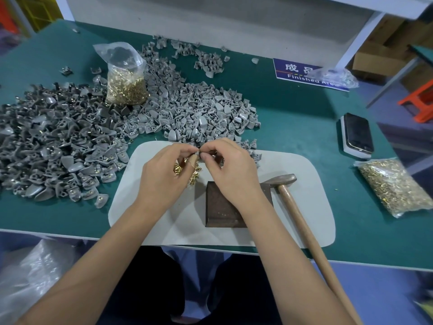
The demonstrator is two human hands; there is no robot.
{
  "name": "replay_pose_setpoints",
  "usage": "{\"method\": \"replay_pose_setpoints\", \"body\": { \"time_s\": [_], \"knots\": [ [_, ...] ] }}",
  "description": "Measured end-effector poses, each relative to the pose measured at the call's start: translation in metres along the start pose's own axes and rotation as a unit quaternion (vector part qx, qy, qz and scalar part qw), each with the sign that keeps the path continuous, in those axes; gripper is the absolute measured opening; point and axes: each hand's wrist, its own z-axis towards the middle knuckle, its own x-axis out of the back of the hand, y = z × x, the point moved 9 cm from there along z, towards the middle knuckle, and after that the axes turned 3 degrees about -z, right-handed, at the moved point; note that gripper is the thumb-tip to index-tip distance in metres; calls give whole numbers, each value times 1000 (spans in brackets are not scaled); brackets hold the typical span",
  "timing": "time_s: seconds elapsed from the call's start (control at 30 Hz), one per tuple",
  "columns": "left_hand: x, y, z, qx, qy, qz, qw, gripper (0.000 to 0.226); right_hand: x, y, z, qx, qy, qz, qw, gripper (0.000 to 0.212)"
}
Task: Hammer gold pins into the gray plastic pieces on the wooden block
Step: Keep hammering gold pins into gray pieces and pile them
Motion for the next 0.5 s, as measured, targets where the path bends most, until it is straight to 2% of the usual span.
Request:
{"method": "replay_pose_setpoints", "body": {
  "time_s": [0.5],
  "knots": [
    [0,-3,0,19,1,-17,1000,16,2,0,0,-17,-1,25,1000,7]
  ]
}}
